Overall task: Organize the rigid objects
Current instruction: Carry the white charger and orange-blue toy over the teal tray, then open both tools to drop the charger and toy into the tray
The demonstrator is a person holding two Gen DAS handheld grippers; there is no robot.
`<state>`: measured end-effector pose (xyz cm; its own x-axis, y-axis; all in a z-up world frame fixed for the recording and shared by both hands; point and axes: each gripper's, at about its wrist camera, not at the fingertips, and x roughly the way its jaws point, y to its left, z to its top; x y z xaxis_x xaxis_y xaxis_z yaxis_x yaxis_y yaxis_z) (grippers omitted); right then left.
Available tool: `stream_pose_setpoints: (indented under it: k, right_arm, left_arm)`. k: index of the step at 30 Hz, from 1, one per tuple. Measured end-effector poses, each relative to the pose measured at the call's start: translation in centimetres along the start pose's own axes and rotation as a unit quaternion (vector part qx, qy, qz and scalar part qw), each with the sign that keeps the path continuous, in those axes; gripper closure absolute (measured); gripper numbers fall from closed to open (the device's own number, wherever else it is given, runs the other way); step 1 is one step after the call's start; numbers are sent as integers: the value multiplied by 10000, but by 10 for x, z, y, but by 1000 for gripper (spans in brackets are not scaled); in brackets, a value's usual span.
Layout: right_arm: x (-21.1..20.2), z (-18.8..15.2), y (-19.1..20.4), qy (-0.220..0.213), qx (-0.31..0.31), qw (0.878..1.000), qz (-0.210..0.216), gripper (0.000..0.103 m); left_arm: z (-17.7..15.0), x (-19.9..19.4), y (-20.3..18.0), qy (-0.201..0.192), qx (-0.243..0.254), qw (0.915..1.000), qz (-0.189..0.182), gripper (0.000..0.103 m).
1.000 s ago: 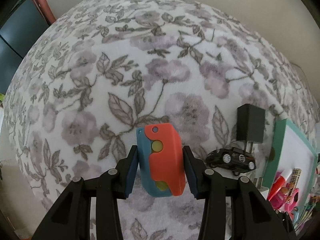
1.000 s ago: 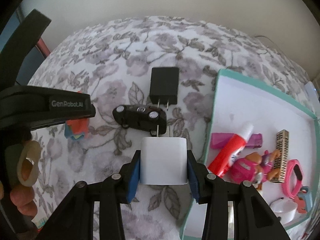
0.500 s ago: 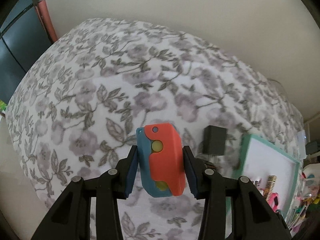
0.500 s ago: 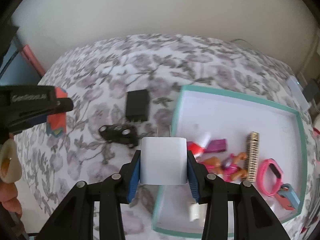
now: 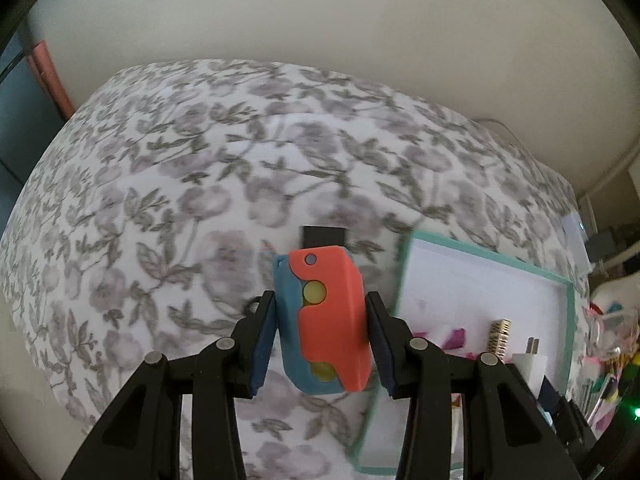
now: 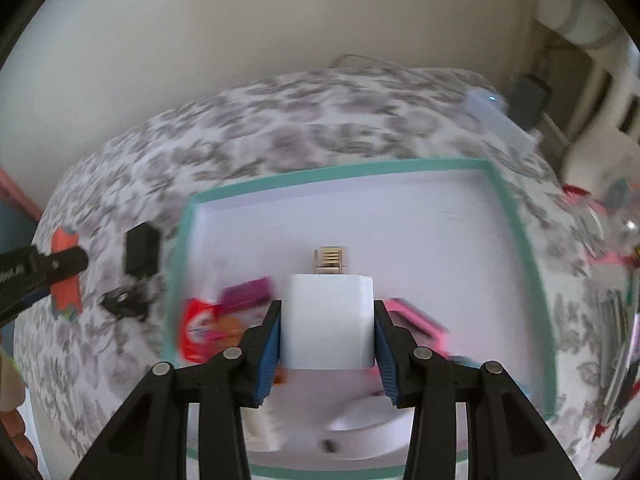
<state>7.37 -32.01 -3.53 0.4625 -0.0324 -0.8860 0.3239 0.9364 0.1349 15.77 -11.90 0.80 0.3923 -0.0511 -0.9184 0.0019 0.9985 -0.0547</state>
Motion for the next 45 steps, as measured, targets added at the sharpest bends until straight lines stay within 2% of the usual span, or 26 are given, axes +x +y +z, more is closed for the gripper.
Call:
stream_pose_setpoints:
  k: [7, 12, 19, 28, 36, 40, 45]
  right_arm:
    - [3, 1, -51, 8, 462, 9986, -259, 59]
    - [5, -2, -78, -12, 675, 9965, -486, 59]
    - [11, -5, -98, -21, 846, 9945, -619, 58]
    - [24, -8, -103, 143, 855, 9939, -681, 58]
    - [31, -12, -98, 267, 779, 9940, -717, 58]
    - [32, -13, -96, 276, 740, 9941, -748, 57]
    - [32, -11, -94, 256, 723, 9940, -786, 57]
  left_arm:
    - [-9, 3, -50, 3, 489, 9987, -127, 58]
    - [-23, 6, -93, -22, 1010, 9947, -202, 58]
    - [-38, 23, -134, 72, 1528, 9879, -267, 57]
    - [-47, 44, -145, 274, 1677, 9853, -151, 57]
    - [-48, 49, -145, 267, 1676, 9854, -121, 57]
    - [-46, 48, -142, 274, 1637, 9860, -149, 52]
    - [-43, 47, -138, 303, 1573, 9869, -182, 51]
